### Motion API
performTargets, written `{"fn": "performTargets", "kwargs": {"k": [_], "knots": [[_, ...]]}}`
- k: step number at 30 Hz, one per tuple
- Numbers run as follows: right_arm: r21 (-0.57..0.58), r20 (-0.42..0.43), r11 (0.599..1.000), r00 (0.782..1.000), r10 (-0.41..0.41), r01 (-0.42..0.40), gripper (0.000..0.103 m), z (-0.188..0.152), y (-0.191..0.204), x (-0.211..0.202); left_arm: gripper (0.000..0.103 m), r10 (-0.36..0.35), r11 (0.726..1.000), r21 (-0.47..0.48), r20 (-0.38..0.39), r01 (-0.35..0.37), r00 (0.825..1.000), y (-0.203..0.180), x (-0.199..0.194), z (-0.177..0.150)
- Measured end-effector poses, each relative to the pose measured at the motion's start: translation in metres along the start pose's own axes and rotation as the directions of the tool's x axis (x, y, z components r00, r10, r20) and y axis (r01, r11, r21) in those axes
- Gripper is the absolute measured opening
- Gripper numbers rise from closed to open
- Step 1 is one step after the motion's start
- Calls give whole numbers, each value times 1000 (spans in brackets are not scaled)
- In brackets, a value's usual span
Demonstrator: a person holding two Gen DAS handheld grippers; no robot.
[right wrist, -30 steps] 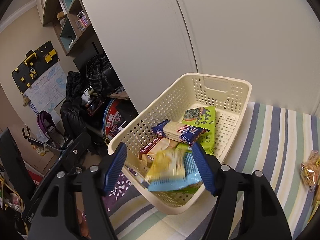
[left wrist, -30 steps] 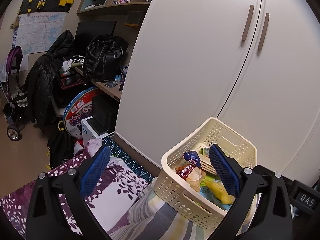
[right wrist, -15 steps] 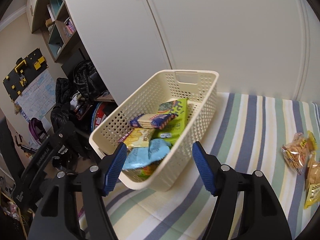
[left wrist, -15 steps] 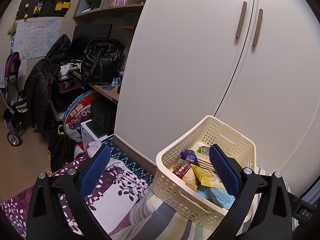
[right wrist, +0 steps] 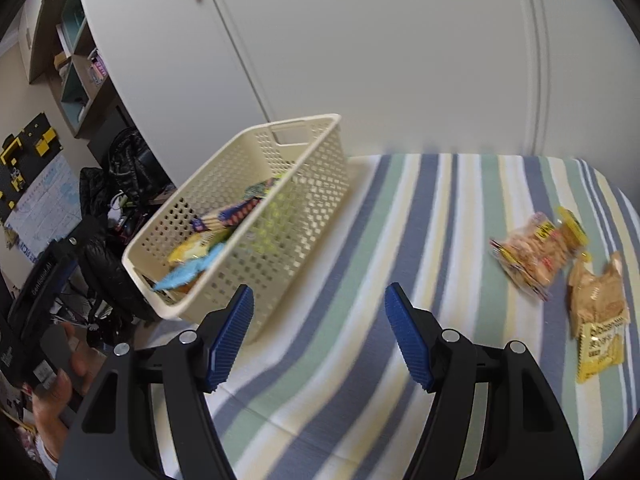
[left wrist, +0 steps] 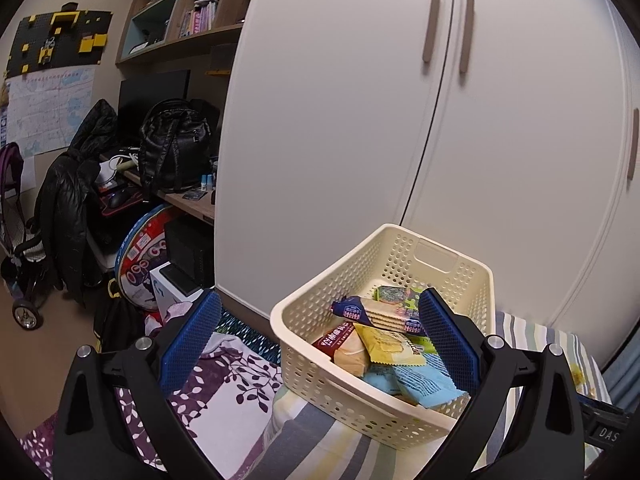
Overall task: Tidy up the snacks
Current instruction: 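Move both open tools back over the remaining snacks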
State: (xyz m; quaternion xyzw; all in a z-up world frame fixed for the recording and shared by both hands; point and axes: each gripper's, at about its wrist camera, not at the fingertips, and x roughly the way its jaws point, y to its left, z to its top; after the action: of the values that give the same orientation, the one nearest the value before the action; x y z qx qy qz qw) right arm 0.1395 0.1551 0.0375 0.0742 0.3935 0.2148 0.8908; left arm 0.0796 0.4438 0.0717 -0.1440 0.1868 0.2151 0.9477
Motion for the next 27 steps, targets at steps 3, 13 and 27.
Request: {"fn": "performTargets", "kwargs": {"k": [3,13,27], "knots": [[14,-8,999,999,-46,46,71,-9,-22,-8,100,-2,999,38,7,1,1000,-8,-2,-1],[69,-52,972,974,-222,225,71,-34,-115,-42,100,-71,993,91,-16,72,997,-27,-3,-7],[79,-161,947,942,-296,311,90,-36,-196,-46,100,-194,938,278,-73,207,978,-90,-18,-19]]}}
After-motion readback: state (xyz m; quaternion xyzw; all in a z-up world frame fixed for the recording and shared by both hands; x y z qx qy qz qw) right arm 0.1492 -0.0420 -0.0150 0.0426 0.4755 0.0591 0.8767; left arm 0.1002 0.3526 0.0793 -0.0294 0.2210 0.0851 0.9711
